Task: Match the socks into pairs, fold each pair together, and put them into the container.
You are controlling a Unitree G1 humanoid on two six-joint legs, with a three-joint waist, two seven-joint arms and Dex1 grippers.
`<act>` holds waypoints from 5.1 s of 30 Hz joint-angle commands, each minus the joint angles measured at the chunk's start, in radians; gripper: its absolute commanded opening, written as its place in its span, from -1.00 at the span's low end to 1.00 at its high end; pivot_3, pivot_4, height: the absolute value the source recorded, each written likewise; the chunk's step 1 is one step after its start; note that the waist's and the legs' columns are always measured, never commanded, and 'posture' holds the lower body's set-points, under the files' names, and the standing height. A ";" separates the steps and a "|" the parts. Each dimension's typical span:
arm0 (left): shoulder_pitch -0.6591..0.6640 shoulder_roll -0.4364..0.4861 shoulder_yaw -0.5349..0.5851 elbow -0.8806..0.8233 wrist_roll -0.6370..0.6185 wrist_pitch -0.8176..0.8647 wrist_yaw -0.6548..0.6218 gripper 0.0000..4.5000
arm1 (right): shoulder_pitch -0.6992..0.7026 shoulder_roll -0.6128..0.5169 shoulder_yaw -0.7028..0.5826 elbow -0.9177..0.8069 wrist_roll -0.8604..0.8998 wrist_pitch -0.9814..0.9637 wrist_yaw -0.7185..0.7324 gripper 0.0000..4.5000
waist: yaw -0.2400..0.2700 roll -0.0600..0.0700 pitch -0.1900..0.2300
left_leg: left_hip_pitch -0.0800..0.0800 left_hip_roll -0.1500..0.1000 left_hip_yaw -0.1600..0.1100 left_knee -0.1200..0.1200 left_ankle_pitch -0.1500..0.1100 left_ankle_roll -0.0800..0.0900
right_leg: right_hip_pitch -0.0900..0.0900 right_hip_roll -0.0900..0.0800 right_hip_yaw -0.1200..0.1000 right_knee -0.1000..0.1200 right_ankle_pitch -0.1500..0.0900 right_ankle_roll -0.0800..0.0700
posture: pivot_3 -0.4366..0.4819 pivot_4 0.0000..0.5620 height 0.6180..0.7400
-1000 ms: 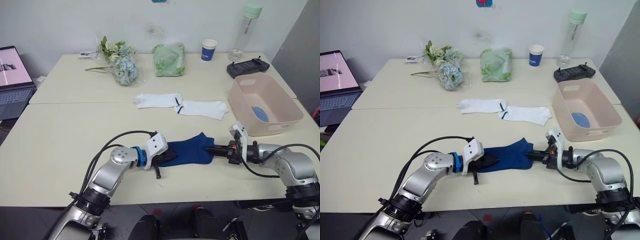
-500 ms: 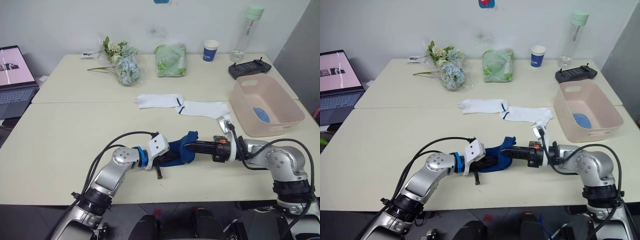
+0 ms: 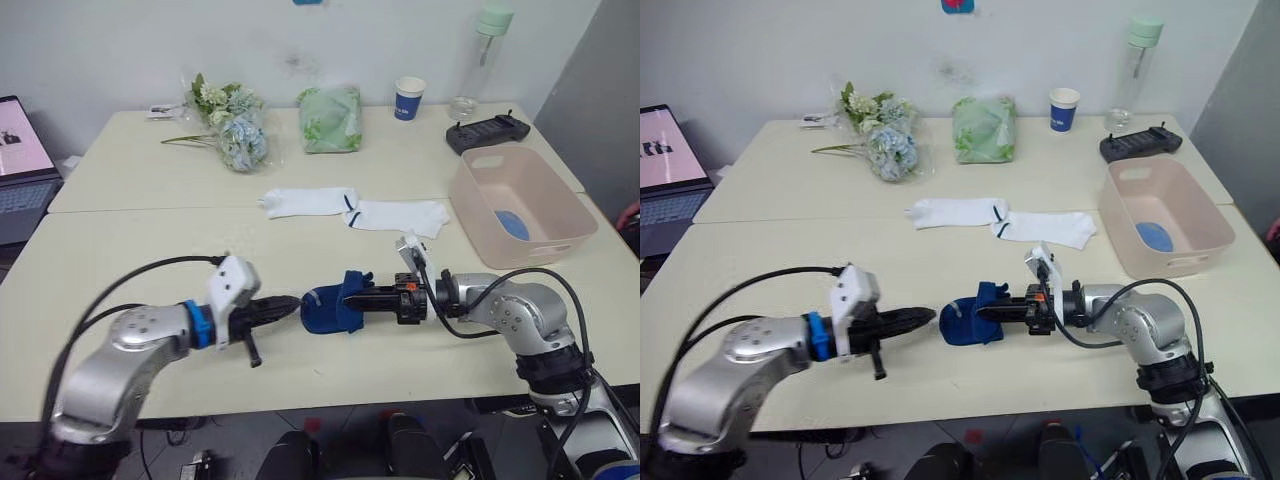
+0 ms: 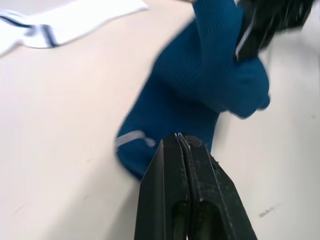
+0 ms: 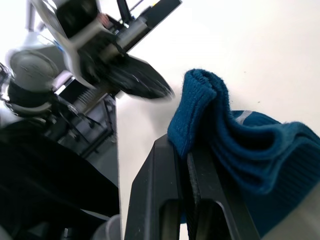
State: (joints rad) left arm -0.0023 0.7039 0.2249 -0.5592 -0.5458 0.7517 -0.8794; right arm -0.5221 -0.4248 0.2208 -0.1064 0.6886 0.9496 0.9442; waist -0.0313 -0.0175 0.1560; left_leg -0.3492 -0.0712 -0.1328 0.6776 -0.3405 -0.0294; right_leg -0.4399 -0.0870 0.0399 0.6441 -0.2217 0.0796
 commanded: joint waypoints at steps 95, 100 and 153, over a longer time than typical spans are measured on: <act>-0.910 -0.492 -0.411 0.461 0.119 -0.297 0.121 0.98 | -0.674 -0.476 0.225 1.268 -1.179 -1.388 -0.299 -1.00 | -0.025 0.001 0.003 | -0.010 -0.004 0.015 0.001 0.001 0.000 | -0.009 -0.001 0.005 -0.001 0.001 0.001 | -0.05 -0.47 1.00; -0.862 -0.469 -0.421 0.427 0.146 -0.296 0.119 0.99 | -0.703 -0.442 0.174 1.308 -1.125 -1.389 -0.129 -0.85 | -0.025 0.002 0.003 | -0.010 -0.004 0.013 0.002 0.001 0.000 | -0.009 -0.001 0.005 -0.001 0.001 0.001 | -0.05 -0.47 1.00; -0.746 -0.383 -0.363 0.327 0.155 -0.209 0.160 1.00 | -0.873 -0.415 0.052 1.374 -1.106 -1.173 0.059 -0.98 | -0.007 0.006 0.005 | -0.014 -0.004 0.010 0.004 0.001 0.000 | -0.014 -0.002 0.006 0.002 0.001 0.001 | -0.05 -0.47 1.00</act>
State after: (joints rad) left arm -0.7443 0.3128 -0.1757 -0.1982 -0.3879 0.5449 -0.7290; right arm -1.3201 -0.7912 0.3131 1.3152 -0.4473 -0.2261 1.0163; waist -0.0387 -0.0111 0.1607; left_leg -0.3637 -0.0756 -0.1231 0.6813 -0.3396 -0.0299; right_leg -0.4547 -0.0890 0.0464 0.6466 -0.2205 0.0804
